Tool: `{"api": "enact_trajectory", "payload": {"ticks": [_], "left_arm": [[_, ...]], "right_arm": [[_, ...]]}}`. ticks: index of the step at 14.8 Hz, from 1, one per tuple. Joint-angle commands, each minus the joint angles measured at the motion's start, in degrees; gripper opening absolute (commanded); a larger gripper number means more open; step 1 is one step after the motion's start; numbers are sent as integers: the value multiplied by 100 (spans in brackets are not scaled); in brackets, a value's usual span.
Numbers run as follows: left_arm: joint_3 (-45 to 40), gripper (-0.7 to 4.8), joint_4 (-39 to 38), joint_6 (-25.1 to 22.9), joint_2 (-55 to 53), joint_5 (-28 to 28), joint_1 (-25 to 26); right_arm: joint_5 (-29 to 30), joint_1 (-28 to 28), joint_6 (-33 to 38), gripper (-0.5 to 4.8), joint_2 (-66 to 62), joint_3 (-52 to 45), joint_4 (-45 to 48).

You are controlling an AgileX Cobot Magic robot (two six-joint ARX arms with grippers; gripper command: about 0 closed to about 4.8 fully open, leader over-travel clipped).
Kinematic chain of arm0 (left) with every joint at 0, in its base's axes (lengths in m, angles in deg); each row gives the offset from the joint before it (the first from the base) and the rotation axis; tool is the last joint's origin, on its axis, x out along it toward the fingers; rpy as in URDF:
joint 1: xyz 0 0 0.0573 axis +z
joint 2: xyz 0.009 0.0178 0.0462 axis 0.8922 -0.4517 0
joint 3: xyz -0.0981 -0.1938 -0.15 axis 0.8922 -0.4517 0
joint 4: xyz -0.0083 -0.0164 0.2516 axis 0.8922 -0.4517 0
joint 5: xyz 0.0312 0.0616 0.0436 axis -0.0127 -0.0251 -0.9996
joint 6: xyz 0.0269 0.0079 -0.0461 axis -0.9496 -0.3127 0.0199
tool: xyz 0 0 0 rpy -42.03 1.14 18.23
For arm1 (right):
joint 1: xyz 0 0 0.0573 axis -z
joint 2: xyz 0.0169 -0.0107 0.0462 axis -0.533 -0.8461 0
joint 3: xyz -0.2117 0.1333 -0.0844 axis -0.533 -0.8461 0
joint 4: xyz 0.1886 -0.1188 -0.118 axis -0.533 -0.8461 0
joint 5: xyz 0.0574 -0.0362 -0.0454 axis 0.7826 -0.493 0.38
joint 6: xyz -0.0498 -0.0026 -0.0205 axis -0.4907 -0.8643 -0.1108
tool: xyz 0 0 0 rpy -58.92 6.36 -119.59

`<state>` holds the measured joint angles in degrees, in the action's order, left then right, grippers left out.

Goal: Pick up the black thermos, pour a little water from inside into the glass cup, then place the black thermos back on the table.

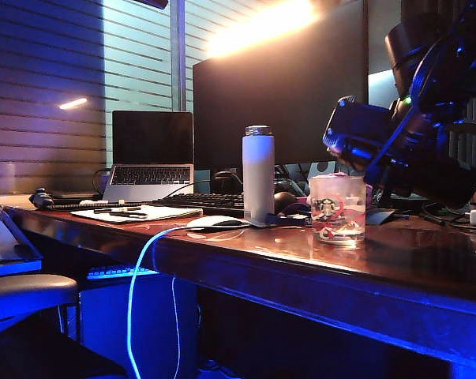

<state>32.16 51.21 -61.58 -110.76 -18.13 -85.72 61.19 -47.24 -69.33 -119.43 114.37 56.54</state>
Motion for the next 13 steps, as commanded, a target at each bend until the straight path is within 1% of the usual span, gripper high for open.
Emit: {"api": "enact_trajectory", "payload": {"ticks": [1, 3, 6, 8, 10, 13], "left_arm": [[28, -4, 48, 33, 13, 22, -4], [28, -4, 48, 33, 13, 22, -4], [28, -4, 48, 33, 13, 22, -4], [28, -4, 48, 33, 13, 22, -4], [28, -4, 48, 33, 13, 22, -4], [28, -4, 48, 33, 13, 22, -4]], "right_arm": [[-240, -9, -282, 15, 68, 79, 398], [-291, -9, -437, 22, 68, 79, 400], [-289, -9, -857, 22, 68, 79, 398], [-376, -9, -887, 22, 68, 79, 398], [-372, -9, -1054, 23, 68, 79, 400], [-372, -9, -1095, 23, 68, 79, 402]]}}
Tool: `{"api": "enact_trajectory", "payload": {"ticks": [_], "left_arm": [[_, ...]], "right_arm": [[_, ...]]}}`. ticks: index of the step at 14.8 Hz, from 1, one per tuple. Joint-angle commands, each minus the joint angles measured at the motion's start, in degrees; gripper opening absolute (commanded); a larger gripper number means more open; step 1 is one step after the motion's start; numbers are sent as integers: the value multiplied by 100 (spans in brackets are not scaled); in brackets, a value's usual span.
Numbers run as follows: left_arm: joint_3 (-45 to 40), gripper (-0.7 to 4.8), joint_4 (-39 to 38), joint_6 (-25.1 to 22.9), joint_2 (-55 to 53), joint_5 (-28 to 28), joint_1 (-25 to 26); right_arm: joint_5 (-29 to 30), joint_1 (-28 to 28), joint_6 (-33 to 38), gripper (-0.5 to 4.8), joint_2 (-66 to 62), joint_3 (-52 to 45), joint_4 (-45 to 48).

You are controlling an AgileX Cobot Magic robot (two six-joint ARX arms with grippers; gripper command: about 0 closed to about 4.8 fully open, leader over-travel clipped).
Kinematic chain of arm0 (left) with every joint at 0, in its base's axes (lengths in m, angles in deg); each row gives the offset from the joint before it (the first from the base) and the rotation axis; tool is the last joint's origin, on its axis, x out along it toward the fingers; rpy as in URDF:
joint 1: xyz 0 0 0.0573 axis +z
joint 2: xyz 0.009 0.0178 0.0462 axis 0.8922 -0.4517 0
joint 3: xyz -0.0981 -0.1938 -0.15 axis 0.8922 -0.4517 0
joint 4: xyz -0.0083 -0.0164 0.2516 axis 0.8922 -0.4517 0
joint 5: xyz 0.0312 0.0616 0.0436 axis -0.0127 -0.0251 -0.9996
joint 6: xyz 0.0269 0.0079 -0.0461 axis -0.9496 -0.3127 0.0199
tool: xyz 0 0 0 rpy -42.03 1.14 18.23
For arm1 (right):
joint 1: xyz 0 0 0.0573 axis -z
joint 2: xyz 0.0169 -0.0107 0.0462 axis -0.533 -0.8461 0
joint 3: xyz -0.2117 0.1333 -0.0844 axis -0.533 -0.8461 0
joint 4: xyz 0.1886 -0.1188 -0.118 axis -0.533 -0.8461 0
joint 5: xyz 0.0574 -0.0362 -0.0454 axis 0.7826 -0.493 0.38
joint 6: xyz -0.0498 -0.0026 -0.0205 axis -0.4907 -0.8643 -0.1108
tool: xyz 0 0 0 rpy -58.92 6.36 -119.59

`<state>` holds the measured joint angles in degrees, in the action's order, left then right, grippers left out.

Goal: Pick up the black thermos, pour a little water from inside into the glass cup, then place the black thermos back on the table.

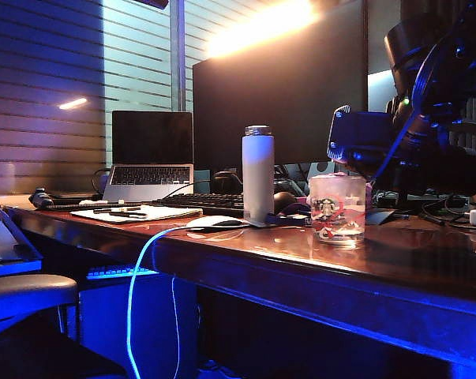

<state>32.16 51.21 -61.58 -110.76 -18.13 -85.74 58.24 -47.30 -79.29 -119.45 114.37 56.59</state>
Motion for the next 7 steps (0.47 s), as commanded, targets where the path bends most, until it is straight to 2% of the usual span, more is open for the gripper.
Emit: {"api": "enact_trajectory", "payload": {"ticks": [1, 5, 6, 7], "left_arm": [[28, -4, 48, 33, 13, 22, -2], [28, -4, 48, 33, 13, 22, -2], [28, -4, 48, 33, 13, 22, -2], [28, -4, 48, 33, 13, 22, -2]], "right_arm": [[-74, -2, -138, 23, 70, 79, 396], [-76, -2, -310, 26, 70, 79, 402], [-76, -2, -315, 52, 72, 79, 415], [-76, -2, -315, 54, 72, 79, 417]]}}
